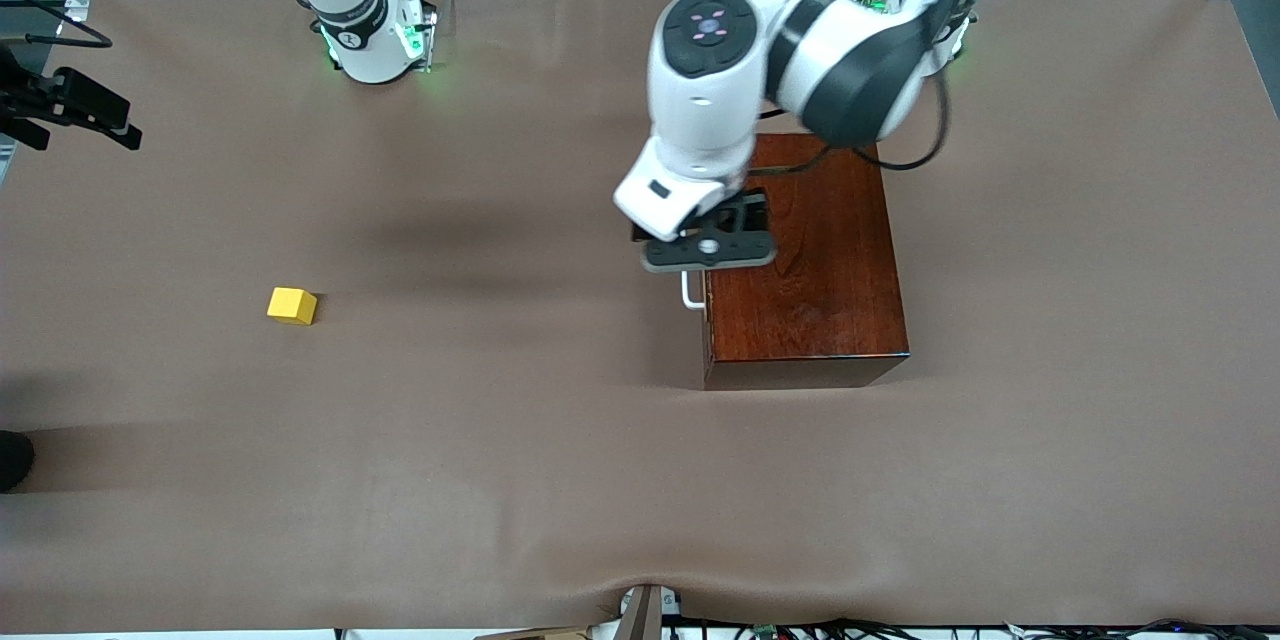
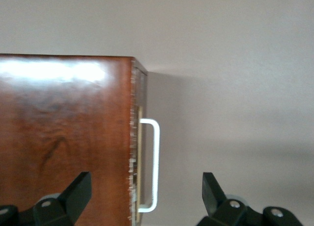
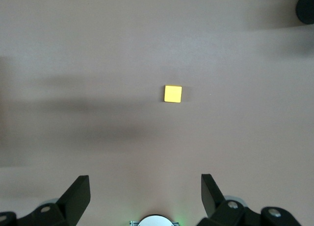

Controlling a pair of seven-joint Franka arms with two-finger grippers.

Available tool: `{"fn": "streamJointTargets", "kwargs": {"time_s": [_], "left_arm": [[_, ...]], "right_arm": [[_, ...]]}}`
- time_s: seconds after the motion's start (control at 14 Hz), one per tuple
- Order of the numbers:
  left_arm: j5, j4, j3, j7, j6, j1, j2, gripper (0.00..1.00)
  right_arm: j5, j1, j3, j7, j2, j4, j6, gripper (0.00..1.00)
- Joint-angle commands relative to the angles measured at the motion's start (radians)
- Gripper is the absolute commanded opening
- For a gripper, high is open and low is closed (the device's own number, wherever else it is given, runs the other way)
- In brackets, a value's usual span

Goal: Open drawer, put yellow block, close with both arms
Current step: 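Lower the left gripper beside the box and hook the white handle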

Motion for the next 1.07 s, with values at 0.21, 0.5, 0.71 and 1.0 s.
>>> {"fn": "streamJointTargets", "kwargs": {"time_s": [0.21,0.5,0.71,1.0], "left_arm": [[0.020,0.049,0.176,-0.047,0.049,-0.194,0.125,1.00],[0.022,0.046,0.242,-0.078,0.043,-0.270,0.191,1.00],[0.025,0.044,0.274,-0.099,0.040,-0.312,0.224,1.00],[0.081,0.036,0.299,-0.095,0.014,-0.360,0.274,1.00]], "right_arm": [[0.009,-0.010,0.004,-0.008,0.009,0.021,-0.007,1.00],[0.009,-0.010,0.004,-0.008,0.009,0.021,-0.007,1.00],[0.009,-0.010,0.004,-0.008,0.009,0.019,-0.007,1.00],[0.009,-0.010,0.004,-0.008,0.009,0.019,-0.007,1.00]]}}
